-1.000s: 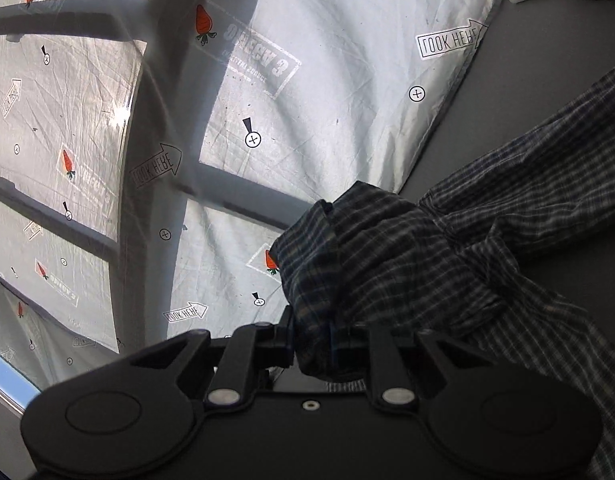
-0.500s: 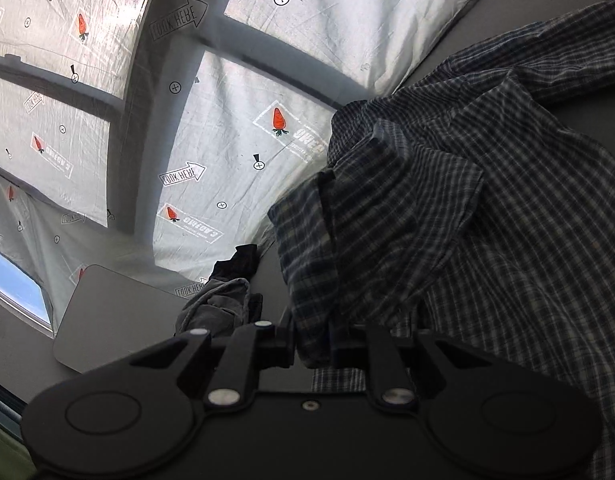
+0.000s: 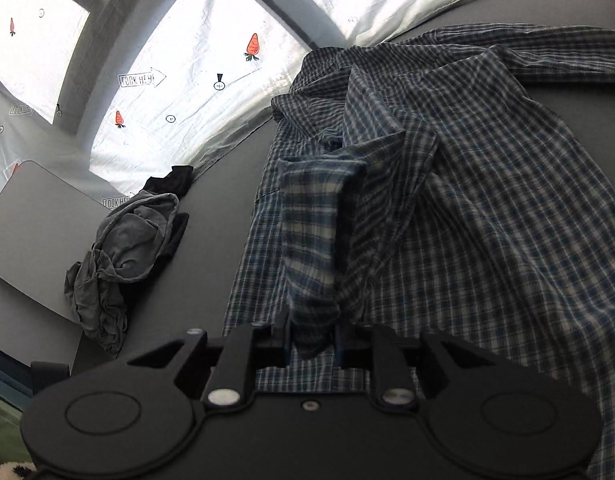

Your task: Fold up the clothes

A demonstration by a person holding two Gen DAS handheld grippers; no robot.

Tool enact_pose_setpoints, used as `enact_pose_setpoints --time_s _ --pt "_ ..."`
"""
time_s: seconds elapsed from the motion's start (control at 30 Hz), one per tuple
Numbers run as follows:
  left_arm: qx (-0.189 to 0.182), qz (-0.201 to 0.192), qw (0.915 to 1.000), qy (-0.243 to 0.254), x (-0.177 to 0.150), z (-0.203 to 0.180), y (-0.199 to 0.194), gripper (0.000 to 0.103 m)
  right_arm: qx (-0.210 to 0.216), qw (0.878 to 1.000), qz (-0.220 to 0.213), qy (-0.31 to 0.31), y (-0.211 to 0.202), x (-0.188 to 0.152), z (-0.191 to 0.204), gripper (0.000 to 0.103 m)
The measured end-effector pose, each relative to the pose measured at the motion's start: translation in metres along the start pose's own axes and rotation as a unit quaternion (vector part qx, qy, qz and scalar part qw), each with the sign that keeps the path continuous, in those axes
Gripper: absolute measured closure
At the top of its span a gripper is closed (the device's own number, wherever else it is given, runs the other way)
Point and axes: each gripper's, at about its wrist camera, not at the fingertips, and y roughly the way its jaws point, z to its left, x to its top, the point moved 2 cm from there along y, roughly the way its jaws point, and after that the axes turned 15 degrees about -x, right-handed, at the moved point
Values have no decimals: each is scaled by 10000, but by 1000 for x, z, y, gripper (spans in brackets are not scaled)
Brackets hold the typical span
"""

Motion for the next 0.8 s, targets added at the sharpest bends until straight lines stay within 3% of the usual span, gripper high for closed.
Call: enact_pose_setpoints --time_s 0.07,0.17,0.43,0.8 --pt "-3 -4 10000 10 -1 1 -1 0 -150 9999 -3 -4 0 -2 -4 73" --pt "4 -24 10000 -50 1 4 -2 0 -276 9996 -46 88 -1 -2 -9 56" --pt "58 -66 9999 -146 4 7 -1 0 -535 9974 -326 359 -6 12 -22 54" --pt "149 -296 9983 -476 3 18 -11 0 -1223 9884 -898 78 -2 33 -15 46"
